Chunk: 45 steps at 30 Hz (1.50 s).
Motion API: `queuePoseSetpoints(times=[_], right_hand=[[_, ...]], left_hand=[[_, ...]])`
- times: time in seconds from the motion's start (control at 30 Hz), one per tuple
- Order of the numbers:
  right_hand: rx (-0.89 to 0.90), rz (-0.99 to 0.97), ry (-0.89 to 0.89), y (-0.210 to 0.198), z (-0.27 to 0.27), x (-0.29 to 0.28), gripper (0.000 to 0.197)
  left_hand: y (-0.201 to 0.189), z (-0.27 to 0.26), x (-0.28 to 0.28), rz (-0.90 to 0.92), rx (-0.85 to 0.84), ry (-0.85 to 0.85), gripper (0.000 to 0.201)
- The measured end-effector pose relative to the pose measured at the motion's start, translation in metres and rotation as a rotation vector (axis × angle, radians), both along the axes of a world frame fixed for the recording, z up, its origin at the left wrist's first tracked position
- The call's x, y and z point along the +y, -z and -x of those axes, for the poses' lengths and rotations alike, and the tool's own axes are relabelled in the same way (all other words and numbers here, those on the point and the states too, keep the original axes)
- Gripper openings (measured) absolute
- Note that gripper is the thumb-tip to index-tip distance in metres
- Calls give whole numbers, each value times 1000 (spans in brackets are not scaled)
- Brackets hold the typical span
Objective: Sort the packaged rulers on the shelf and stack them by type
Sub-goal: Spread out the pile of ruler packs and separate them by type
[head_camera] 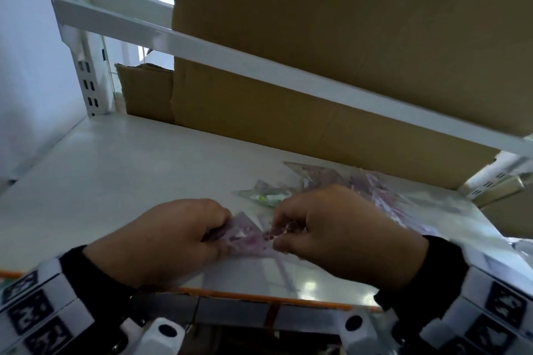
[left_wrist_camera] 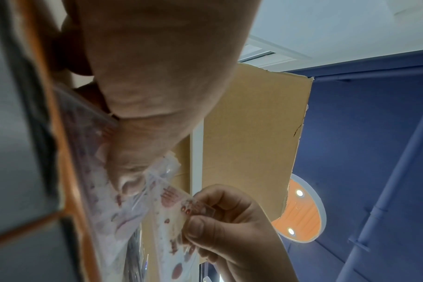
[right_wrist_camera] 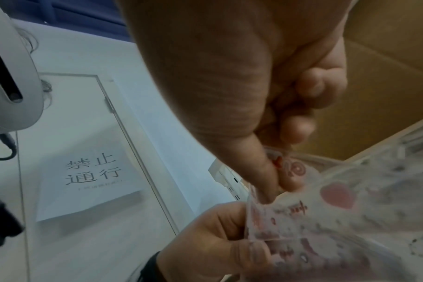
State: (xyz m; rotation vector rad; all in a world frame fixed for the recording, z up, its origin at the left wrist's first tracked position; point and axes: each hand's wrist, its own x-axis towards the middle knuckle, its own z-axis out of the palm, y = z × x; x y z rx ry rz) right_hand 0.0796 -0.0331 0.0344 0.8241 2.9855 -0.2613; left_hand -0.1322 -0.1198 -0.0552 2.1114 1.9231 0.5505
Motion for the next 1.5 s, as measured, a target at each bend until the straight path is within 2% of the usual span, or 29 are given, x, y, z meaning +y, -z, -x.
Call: queuePoseSetpoints(times=[0.07, 0.17, 0.23, 0.3, 0.43, 0.53, 0.63, 0.8, 0.93, 1.07, 1.23, 1.3, 1.4, 1.5], right_hand=[[94, 23, 11, 2, -1, -3, 16], [341, 287, 79, 9, -1, -7, 9], [300, 364, 60, 19, 2, -10, 4], [235, 355, 51, 26, 2, -8, 5], [182, 230, 69, 22, -4, 10, 6], [8, -8, 60, 13, -12, 28, 15], [-143, -129, 30, 10, -23, 34, 18], [-101, -96, -42, 13, -22, 19, 18], [-102, -54, -66, 26, -8, 10, 29], [-3, 5, -42, 28, -7, 11, 43], [-31, -129, -182, 31, -16, 12, 26], [-64, -154, -194, 34, -20, 16, 32], [-136, -137, -165, 38, -36, 28, 38], [-161, -58, -187, 45, -58, 38, 23]], left_hand=[[1, 0, 1, 1, -40, -8, 40], [0, 4, 2, -87, -190, -179, 36], [0, 6, 2, -151, -295, -301, 33], [1, 5, 2, -136, -325, -334, 32], [2, 2, 2, -99, -261, -296, 43], [1, 2, 3, -76, -220, -292, 41], [3, 2, 4, -53, -119, -245, 49], [-1, 0, 2, 2, 27, -141, 59], [-9, -10, 0, 86, 96, 4, 44], [-17, -24, 1, 199, 128, 54, 35], [-22, -52, 4, 210, 213, 117, 28], [-21, -61, 10, 181, 279, 129, 24], [-20, -68, 18, 61, 328, 108, 16], [-11, -79, 24, 22, 299, 133, 23]])
